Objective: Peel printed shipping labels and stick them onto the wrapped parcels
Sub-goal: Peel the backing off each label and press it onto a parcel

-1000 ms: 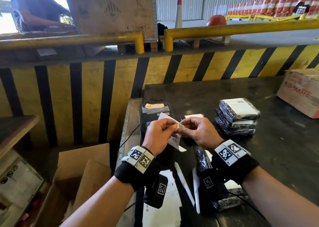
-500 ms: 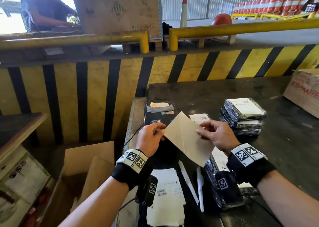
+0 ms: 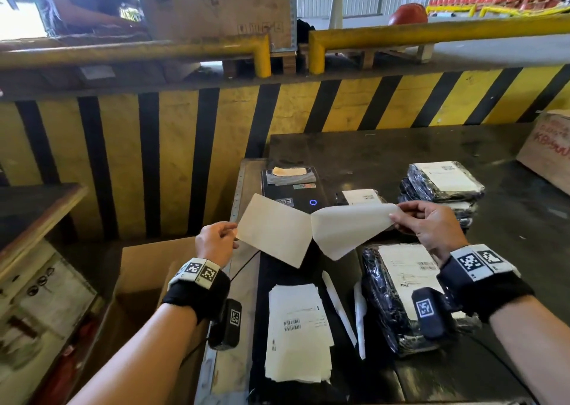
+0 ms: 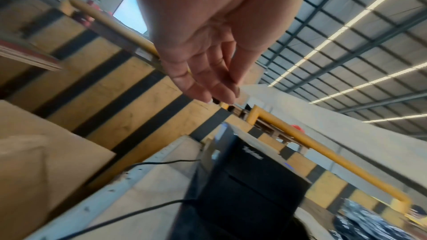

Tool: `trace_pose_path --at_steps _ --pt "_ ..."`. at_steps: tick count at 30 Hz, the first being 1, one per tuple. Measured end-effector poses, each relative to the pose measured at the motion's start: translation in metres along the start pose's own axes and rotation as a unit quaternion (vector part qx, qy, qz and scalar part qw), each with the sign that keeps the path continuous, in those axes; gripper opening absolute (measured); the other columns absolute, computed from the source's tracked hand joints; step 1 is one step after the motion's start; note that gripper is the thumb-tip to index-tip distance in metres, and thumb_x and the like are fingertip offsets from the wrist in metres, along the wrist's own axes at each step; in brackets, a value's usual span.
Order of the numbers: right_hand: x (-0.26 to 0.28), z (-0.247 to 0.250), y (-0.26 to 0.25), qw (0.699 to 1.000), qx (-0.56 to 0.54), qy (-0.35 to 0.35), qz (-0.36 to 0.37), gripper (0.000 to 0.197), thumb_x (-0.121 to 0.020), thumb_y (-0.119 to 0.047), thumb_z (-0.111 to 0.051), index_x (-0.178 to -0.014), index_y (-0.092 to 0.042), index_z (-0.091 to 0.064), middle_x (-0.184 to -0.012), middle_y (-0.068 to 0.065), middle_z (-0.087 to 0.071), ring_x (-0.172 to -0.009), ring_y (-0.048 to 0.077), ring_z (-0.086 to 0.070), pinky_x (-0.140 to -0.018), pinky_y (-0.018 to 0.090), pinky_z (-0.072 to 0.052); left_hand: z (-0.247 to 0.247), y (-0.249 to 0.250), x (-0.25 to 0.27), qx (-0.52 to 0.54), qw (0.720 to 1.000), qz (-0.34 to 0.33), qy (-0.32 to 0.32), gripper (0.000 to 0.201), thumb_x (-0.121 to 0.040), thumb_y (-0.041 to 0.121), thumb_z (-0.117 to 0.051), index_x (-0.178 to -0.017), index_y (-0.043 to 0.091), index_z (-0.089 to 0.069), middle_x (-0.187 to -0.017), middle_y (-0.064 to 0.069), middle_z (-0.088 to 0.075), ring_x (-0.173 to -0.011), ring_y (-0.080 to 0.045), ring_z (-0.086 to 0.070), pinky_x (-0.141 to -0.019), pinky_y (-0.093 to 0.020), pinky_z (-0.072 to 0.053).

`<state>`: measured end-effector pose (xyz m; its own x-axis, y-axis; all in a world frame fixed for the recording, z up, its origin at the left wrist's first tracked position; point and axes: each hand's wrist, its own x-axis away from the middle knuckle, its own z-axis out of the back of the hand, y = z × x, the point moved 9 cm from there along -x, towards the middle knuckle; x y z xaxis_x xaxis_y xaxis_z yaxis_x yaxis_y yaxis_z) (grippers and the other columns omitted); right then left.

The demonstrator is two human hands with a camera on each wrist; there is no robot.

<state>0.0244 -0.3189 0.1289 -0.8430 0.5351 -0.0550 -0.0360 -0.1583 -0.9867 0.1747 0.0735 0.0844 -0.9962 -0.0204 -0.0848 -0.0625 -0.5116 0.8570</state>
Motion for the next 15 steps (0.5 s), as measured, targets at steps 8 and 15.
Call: trace_pose_path --at_steps 8,15 --pt "0.001 -0.009 -0.023 0.997 0.041 -0.020 0.061 0.015 -0.079 -0.009 -0.072 -0.094 -0.008 -0.068 -0.085 0.013 -0.070 -0.069 0.016 -0.067 -0.064 0.016 -0.057 0.028 -0.035 -0.006 -0.021 0.998 0.055 0.018 0.017 -0.093 0.016 -0.057 -0.108 0.013 -0.066 -0.095 -0.005 -0.068 -0.074 -0.011 -0.065 -0.064 -0.021 -0.049" --pt "0.006 -0.047 -0.025 0.993 0.056 -0.072 0.071 0.013 -0.077 -0.001 -0.072 -0.088 -0.007 -0.068 -0.073 0.011 -0.068 -0.057 0.012 -0.064 -0.062 0.021 -0.057 0.022 -0.025 -0.004 0.045 0.998 0.039 -0.001 0.012 -0.093 0.017 -0.057 -0.101 0.017 -0.065 -0.092 -0.008 -0.070 -0.076 -0.016 -0.069 -0.071 -0.031 -0.056"
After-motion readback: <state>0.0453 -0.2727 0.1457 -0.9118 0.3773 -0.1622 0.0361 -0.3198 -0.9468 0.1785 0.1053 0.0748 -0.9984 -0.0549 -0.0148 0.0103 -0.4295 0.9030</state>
